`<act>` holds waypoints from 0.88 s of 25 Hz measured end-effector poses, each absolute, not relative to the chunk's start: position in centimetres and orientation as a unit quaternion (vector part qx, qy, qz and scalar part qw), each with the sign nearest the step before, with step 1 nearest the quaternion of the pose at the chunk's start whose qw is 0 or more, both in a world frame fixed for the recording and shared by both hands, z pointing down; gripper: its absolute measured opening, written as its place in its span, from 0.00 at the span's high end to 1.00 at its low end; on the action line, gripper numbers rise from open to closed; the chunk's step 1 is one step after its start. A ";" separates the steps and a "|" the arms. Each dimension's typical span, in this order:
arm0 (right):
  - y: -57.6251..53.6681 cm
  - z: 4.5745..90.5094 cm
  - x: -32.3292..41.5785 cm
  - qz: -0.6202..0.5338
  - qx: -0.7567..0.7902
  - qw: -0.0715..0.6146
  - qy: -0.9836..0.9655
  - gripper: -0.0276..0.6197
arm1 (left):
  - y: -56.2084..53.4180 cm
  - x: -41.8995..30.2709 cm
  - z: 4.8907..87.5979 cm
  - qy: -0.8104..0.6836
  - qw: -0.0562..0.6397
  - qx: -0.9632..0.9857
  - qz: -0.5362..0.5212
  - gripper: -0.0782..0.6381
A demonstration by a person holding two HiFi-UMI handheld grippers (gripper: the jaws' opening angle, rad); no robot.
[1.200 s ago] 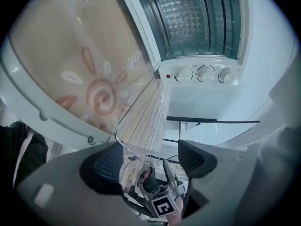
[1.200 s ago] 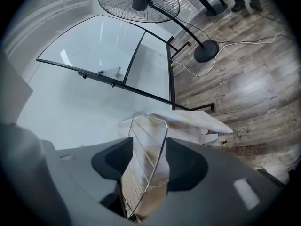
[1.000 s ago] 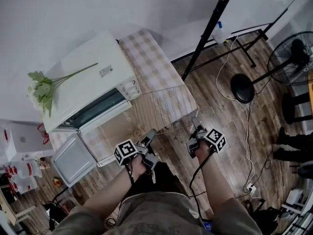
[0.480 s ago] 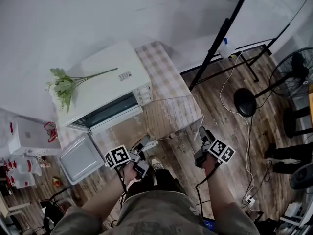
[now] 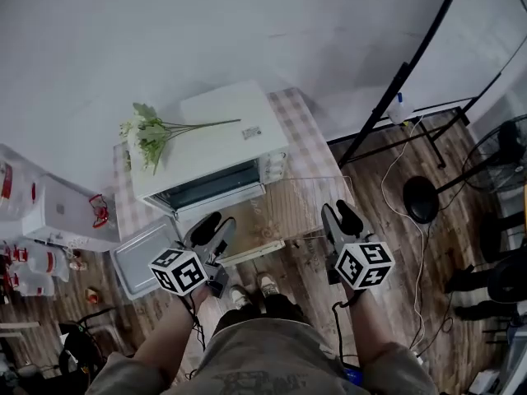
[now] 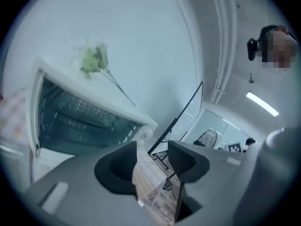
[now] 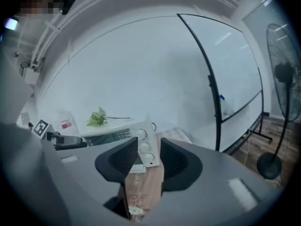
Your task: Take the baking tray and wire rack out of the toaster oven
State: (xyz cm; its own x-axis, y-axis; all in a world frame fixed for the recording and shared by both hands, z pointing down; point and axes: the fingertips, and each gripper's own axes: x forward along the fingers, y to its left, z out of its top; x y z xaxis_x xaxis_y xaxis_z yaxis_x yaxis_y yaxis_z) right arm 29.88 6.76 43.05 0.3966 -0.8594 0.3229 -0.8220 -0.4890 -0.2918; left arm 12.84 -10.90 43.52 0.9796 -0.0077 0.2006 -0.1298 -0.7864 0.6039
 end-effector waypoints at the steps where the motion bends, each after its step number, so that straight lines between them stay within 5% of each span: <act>1: 5.7 41.8 28.9 -0.206 -0.828 0.038 0.520 0.70 | -11.3 12.2 42.2 -0.039 0.299 0.949 0.086 0.60; 14: -3.4 29.5 16.6 -0.072 -0.733 0.015 0.676 0.76 | -15.0 2.2 31.9 -0.143 0.087 0.985 0.026 0.72; 22: -5.3 25.8 11.5 -0.028 -0.684 -0.001 0.729 0.80 | -15.6 -2.9 28.7 -0.205 0.024 0.978 0.041 0.84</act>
